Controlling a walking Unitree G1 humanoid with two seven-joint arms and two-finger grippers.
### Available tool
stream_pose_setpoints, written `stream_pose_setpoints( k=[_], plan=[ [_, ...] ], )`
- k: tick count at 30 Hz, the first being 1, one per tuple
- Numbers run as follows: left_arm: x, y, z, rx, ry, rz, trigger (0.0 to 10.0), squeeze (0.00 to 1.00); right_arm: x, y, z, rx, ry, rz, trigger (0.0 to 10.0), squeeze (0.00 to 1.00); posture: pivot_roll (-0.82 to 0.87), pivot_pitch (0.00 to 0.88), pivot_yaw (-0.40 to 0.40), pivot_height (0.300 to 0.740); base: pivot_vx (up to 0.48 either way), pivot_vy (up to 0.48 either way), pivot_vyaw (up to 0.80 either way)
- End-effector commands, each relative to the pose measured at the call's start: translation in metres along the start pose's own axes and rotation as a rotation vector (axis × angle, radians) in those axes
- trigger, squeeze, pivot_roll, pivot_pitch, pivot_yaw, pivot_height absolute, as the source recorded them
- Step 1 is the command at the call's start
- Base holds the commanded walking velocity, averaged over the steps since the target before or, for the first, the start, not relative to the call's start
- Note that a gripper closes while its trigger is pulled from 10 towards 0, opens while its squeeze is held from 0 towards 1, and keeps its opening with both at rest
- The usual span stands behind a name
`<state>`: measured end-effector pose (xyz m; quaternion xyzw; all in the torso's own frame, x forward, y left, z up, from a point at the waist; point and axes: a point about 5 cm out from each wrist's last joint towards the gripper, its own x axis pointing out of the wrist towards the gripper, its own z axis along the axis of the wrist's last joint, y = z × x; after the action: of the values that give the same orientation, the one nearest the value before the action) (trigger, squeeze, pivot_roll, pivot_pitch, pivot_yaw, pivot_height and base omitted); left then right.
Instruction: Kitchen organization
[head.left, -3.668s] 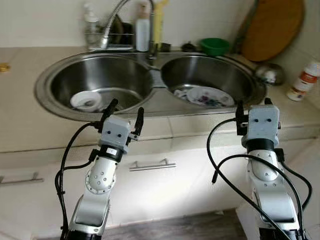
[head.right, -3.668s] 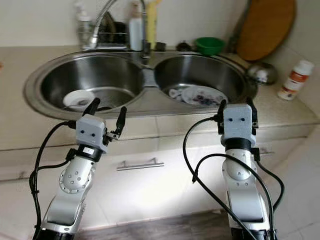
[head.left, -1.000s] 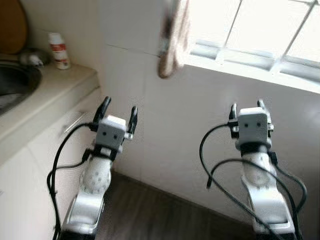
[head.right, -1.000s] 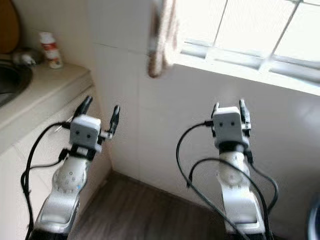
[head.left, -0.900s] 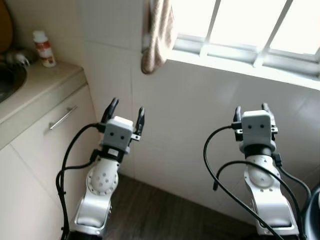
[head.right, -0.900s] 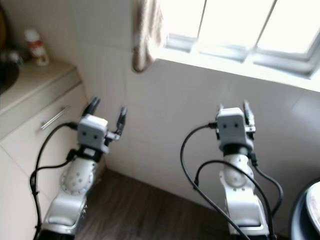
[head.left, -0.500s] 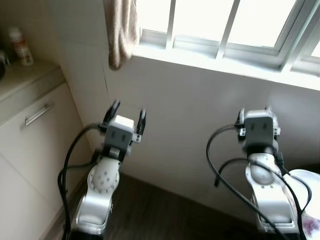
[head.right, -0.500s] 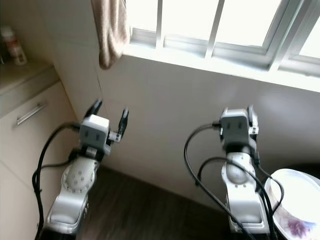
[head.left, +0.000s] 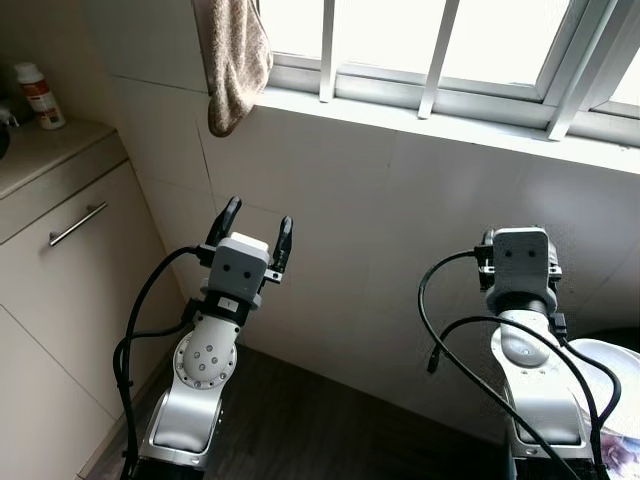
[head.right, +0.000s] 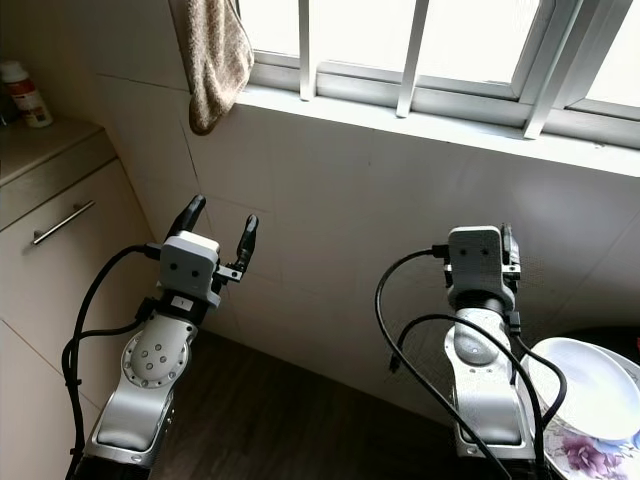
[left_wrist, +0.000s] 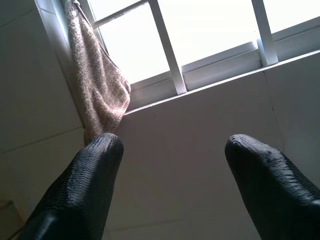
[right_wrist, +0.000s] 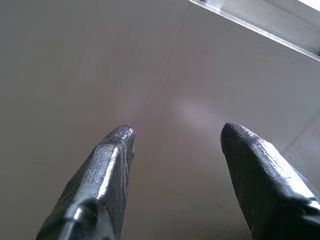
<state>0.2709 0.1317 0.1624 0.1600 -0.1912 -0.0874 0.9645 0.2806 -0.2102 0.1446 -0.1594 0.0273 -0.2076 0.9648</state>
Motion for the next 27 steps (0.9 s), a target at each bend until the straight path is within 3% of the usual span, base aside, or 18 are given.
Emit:
stream_pose_setpoints(
  k=[1,3,9,12,18,27],
  plan=[
    [0.0,0.001,-0.001,-0.001,0.012,-0.001,10.0,0.0,0.003,-0.005,-0.009,0.02,0.073,-0.028,10.0,0.0,0.03,0.0,-0.046,0.74,0.0,0.0,0.0],
    [0.001,0.001,-0.002,-0.001,0.015,0.002,10.0,0.0,0.006,-0.008,-0.026,0.025,0.179,-0.025,10.0,0.0,0.03,0.0,-0.045,0.74,0.0,0.0,0.0],
    [0.0,0.001,-0.002,0.0,0.018,0.0,10.0,0.0,0.013,-0.026,-0.037,-0.007,0.266,-0.11,10.0,0.0,0.03,0.0,-0.045,0.74,0.0,0.0,0.0],
    [0.0,0.001,-0.002,0.001,0.02,-0.001,10.0,0.0,0.014,-0.031,-0.041,0.026,0.317,-0.149,10.0,0.0,0.03,0.0,-0.044,0.74,0.0,0.0,0.0],
    [0.0,0.001,-0.003,0.002,0.026,-0.003,10.0,0.0,0.012,-0.024,-0.044,0.028,0.338,-0.117,10.0,0.0,0.03,0.0,-0.044,0.74,0.0,0.0,-0.17],
    [-0.001,0.0,-0.004,0.002,0.029,-0.002,10.0,0.0,0.013,-0.018,-0.035,-0.012,0.284,-0.099,10.0,0.0,0.03,0.0,-0.047,0.74,0.0,0.0,-0.78]
  ],
)
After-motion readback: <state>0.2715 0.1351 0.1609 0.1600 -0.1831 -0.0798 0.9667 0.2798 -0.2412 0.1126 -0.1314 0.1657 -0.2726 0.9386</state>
